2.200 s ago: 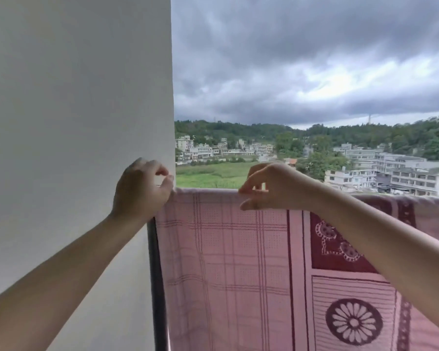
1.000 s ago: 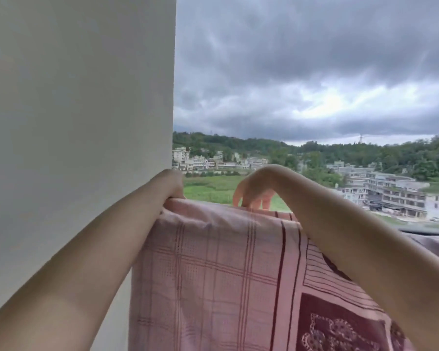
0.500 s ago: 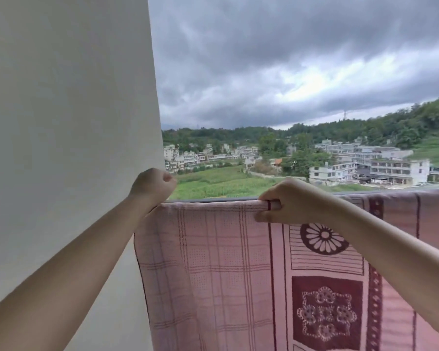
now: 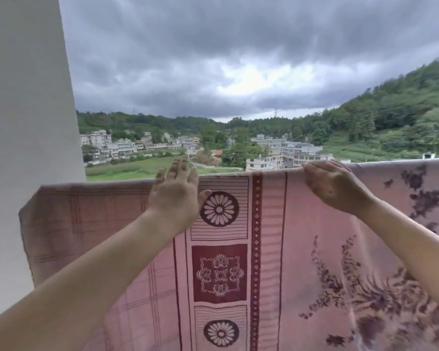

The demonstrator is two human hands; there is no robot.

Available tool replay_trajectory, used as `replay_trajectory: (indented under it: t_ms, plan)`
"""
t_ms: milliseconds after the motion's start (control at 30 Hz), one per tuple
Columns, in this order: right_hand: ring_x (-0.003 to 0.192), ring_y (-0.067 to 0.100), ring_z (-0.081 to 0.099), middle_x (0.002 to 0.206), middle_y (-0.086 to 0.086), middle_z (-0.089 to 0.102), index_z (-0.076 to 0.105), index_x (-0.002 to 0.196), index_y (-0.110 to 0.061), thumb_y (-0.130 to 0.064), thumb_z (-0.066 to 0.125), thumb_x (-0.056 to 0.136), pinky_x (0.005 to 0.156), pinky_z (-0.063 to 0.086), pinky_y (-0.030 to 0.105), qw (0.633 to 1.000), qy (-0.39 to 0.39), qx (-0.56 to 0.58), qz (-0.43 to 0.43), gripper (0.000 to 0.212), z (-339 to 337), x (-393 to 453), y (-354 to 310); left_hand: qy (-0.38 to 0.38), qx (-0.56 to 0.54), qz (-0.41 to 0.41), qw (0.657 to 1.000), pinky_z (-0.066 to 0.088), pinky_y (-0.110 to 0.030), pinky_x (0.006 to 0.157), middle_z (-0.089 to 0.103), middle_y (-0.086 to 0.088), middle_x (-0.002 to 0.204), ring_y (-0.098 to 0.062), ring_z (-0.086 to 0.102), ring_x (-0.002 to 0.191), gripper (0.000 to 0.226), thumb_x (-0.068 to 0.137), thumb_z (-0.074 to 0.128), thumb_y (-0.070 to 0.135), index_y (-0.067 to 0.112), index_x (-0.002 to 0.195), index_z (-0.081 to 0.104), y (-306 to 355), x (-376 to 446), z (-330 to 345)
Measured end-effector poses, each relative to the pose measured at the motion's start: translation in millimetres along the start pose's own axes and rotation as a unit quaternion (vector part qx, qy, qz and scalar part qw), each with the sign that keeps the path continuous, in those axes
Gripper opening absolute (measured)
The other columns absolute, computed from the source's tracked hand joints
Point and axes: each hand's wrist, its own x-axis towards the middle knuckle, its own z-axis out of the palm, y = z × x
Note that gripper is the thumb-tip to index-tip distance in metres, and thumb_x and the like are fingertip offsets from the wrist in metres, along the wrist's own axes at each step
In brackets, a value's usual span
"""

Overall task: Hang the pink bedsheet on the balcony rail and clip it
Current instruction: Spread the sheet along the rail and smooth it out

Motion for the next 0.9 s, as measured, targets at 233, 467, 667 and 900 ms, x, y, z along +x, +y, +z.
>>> replay_trajectory:
  t_ms: [233,467,667,900]
  plan:
    - [0.105,0.034,0.060,0.115,0.025,0.060,0.053,0.118,0.008,-0.008,0.051,0.082,0.095,0.039,0.043,0.993,0.028,0.105,-0.050,0.039,9,-6,58,0.072,-0.084,0.095,0.989,-0.026,-0.036,0.102,-0.034,-0.002,0.140,-0.018,-0.038,0.123,0.055,0.094,0.006,0.044,0.013,0.123,-0.030,166,43,32]
    - [0.086,0.036,0.065,0.096,0.024,0.067,0.063,0.101,0.009,-0.013,0.067,0.072,0.078,0.055,0.045,0.991,0.082,0.096,-0.049,0.037,14,-30,170,0.169,-0.026,0.000,0.985,0.009,-0.043,0.115,0.046,-0.022,0.136,-0.034,0.034,0.130,0.074,0.093,-0.006,0.045,-0.006,0.132,0.030,220,73,49]
    - [0.079,0.027,0.066,0.086,0.020,0.071,0.069,0.087,0.007,-0.012,0.071,0.066,0.077,0.046,0.022,0.966,0.101,0.213,-0.105,0.029,18,-17,199,0.152,0.000,-0.030,0.988,0.021,-0.054,0.101,0.049,-0.028,0.130,-0.042,0.046,0.122,0.072,0.095,0.001,0.042,-0.010,0.128,0.039,226,69,48]
    - [0.072,0.014,0.062,0.071,0.014,0.072,0.073,0.073,0.002,-0.018,0.071,0.067,0.074,0.044,0.016,0.945,0.119,0.251,-0.172,0.021,22,-7,210,0.157,-0.008,-0.054,0.986,0.014,-0.044,0.110,0.035,-0.022,0.143,-0.032,0.027,0.135,0.083,0.090,-0.007,0.052,-0.007,0.134,0.032,233,67,48]
